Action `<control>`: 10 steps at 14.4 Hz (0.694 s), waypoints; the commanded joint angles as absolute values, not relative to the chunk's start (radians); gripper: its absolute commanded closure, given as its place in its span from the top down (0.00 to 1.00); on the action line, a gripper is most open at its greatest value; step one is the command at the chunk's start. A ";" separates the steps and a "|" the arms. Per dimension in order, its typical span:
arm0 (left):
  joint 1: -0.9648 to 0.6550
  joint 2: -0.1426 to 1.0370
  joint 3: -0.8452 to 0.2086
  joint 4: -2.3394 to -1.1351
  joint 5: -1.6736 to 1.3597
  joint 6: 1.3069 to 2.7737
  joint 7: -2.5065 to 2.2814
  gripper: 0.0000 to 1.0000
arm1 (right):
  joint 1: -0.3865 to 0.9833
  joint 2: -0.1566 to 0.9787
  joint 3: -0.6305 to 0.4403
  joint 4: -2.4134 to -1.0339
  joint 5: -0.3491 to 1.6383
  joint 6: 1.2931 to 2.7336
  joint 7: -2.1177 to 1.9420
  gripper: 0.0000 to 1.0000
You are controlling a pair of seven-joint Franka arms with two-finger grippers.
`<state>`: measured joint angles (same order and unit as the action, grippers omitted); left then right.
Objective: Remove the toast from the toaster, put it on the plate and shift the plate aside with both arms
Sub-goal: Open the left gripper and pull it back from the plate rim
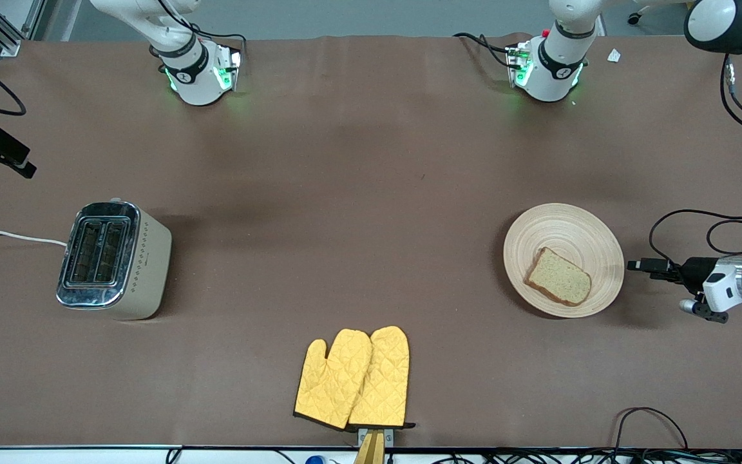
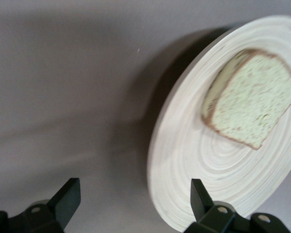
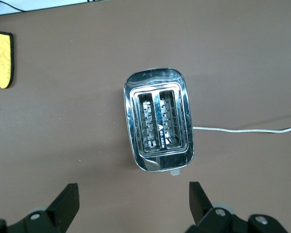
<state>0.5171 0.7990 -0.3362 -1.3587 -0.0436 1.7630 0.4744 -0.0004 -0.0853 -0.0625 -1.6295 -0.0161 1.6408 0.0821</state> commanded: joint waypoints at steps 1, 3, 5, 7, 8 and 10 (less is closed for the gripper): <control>0.479 0.668 -0.347 -1.385 0.014 1.755 0.369 1.00 | 0.003 -0.078 -0.066 -1.614 -0.008 1.634 0.071 1.00; 0.431 0.591 -0.347 -1.384 0.031 1.750 0.310 1.00 | 0.003 -0.078 -0.064 -1.614 -0.008 1.634 0.071 1.00; 0.394 0.507 -0.347 -1.384 0.052 1.727 0.249 1.00 | 0.003 -0.078 -0.064 -1.614 -0.008 1.634 0.071 1.00; 0.368 0.418 -0.357 -1.388 0.052 1.694 0.160 1.00 | 0.003 -0.078 -0.064 -1.614 -0.008 1.635 0.071 1.00; 0.365 0.378 -0.376 -1.387 0.052 1.656 0.125 1.00 | 0.003 -0.078 -0.064 -1.614 -0.008 1.634 0.071 1.00; 0.364 0.306 -0.399 -1.387 0.055 1.638 0.121 1.00 | 0.003 -0.078 -0.064 -1.614 -0.008 1.635 0.071 1.00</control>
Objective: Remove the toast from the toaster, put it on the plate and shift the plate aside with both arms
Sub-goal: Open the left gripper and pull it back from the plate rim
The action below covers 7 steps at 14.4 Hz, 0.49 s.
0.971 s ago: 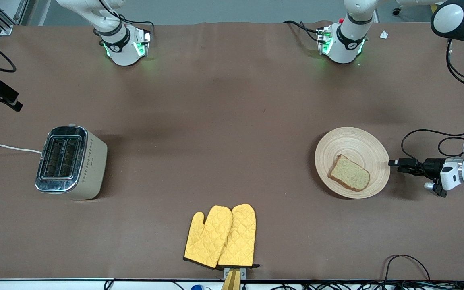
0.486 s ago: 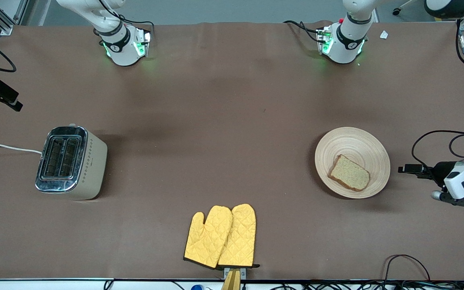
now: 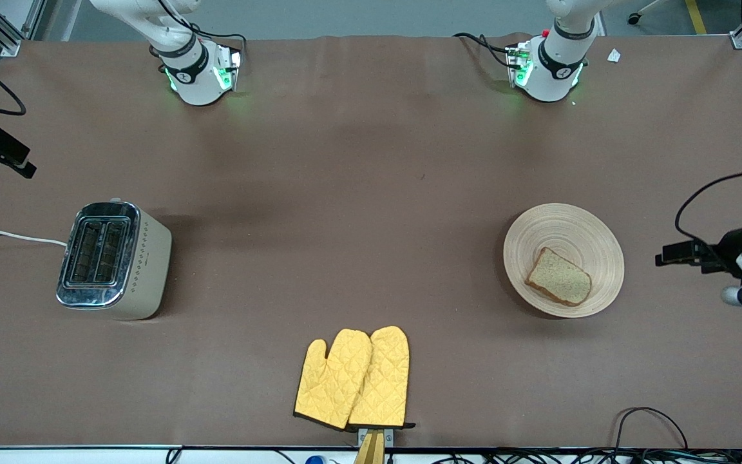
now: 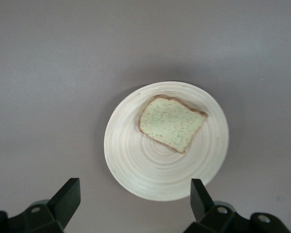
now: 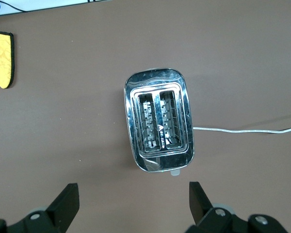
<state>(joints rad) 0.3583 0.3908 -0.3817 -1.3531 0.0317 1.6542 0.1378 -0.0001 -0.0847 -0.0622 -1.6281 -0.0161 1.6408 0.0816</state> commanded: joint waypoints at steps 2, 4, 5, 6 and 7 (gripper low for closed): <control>0.362 0.240 -0.435 -1.388 0.055 1.577 0.111 1.00 | 0.003 -0.078 -0.064 -1.614 -0.006 1.634 0.071 1.00; 0.364 0.172 -0.465 -1.393 0.054 1.502 0.092 1.00 | 0.003 -0.078 -0.064 -1.614 -0.008 1.634 0.071 1.00; 0.364 0.164 -0.475 -1.403 0.054 1.488 0.081 1.00 | 0.003 -0.078 -0.064 -1.614 -0.008 1.634 0.071 1.00; 0.365 0.157 -0.497 -1.414 0.054 1.488 0.077 1.00 | 0.003 -0.078 -0.064 -1.614 -0.008 1.634 0.071 1.00; 0.368 0.155 -0.511 -1.414 0.052 1.486 0.075 1.00 | 0.003 -0.078 -0.064 -1.614 -0.008 1.635 0.071 1.00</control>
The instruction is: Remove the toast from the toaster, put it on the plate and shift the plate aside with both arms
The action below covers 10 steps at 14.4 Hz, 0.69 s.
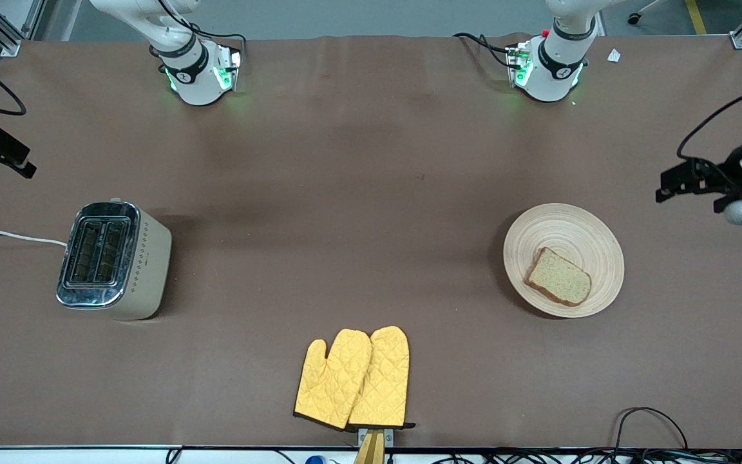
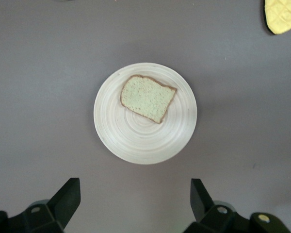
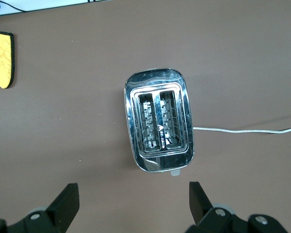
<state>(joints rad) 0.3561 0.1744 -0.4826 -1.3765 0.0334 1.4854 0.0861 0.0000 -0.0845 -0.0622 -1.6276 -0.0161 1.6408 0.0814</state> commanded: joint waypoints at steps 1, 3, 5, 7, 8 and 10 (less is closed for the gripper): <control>0.358 0.156 -0.514 -1.411 0.054 1.486 0.072 1.00 | 0.003 -0.078 -0.064 -1.614 -0.008 1.635 0.071 1.00; 0.263 0.156 -0.458 -1.401 0.054 1.486 0.005 1.00 | 0.003 -0.078 -0.064 -1.614 -0.008 1.634 0.071 1.00; 0.111 0.155 -0.304 -1.381 0.054 1.486 -0.028 1.00 | 0.003 -0.078 -0.064 -1.614 -0.008 1.634 0.071 1.00; 0.028 0.155 -0.230 -1.358 0.052 1.486 -0.076 1.00 | 0.003 -0.078 -0.064 -1.614 -0.008 1.634 0.071 1.00; -0.010 0.155 -0.201 -1.347 0.054 1.486 -0.089 1.00 | 0.003 -0.078 -0.064 -1.614 -0.008 1.634 0.071 1.00; -0.142 0.153 -0.076 -1.347 0.049 1.483 -0.147 1.00 | 0.003 -0.078 -0.064 -1.614 -0.008 1.634 0.071 1.00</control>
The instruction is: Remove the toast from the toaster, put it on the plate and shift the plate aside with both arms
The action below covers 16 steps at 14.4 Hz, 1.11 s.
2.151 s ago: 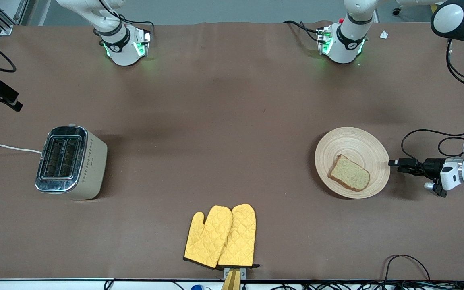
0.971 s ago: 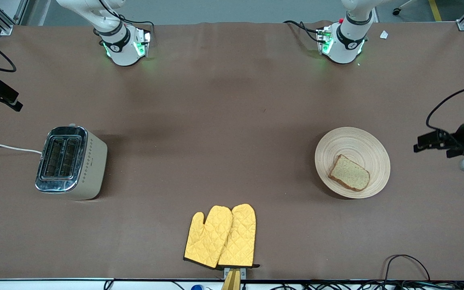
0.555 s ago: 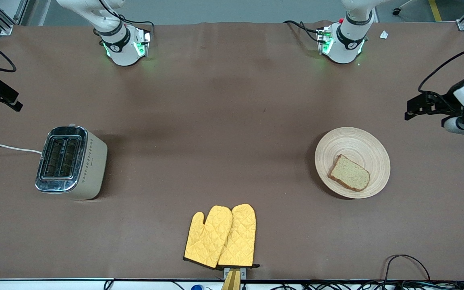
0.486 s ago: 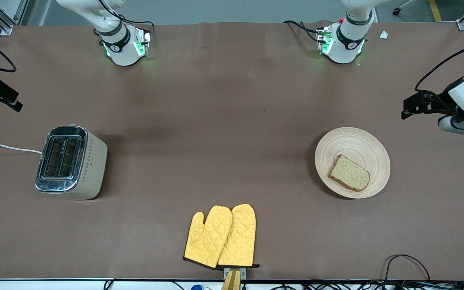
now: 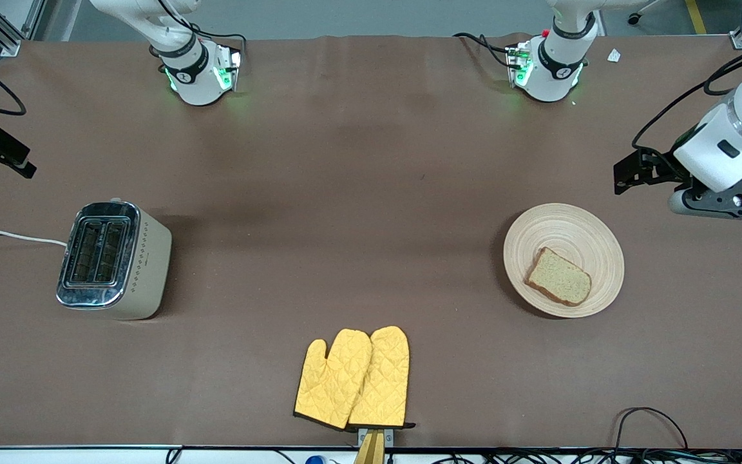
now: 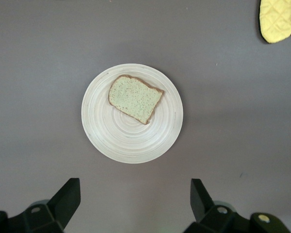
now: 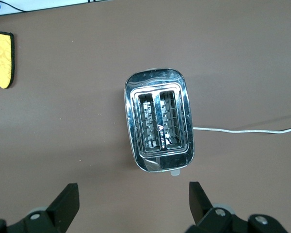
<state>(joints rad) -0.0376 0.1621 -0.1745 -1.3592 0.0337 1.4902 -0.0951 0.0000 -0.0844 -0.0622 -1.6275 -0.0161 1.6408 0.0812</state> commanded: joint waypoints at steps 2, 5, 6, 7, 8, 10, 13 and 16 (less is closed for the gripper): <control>-0.175 0.156 0.000 -1.345 0.045 1.470 -0.169 1.00 | 0.003 -0.078 -0.064 -1.614 -0.008 1.634 0.071 1.00; -0.074 0.161 -0.066 -1.341 0.041 1.470 -0.179 1.00 | 0.003 -0.078 -0.064 -1.614 -0.008 1.634 0.071 1.00; -0.074 0.161 -0.060 -1.341 0.041 1.470 -0.183 1.00 | 0.003 -0.078 -0.064 -1.614 -0.008 1.634 0.071 1.00; -0.069 0.161 -0.058 -1.341 0.043 1.470 -0.184 1.00 | 0.003 -0.078 -0.064 -1.614 -0.008 1.634 0.071 1.00; -0.063 0.160 -0.054 -1.341 0.043 1.470 -0.186 1.00 | 0.003 -0.078 -0.064 -1.614 -0.008 1.634 0.071 1.00; -0.032 0.156 -0.048 -1.339 0.035 1.470 -0.195 1.00 | 0.003 -0.078 -0.064 -1.614 -0.008 1.635 0.071 1.00; 0.037 0.152 -0.055 -1.341 -0.011 1.470 -0.192 1.00 | 0.003 -0.078 -0.064 -1.614 -0.008 1.635 0.071 1.00; 0.028 0.138 -0.040 -1.341 -0.006 1.468 -0.180 1.00 | 0.003 -0.078 -0.064 -1.614 -0.008 1.635 0.071 1.00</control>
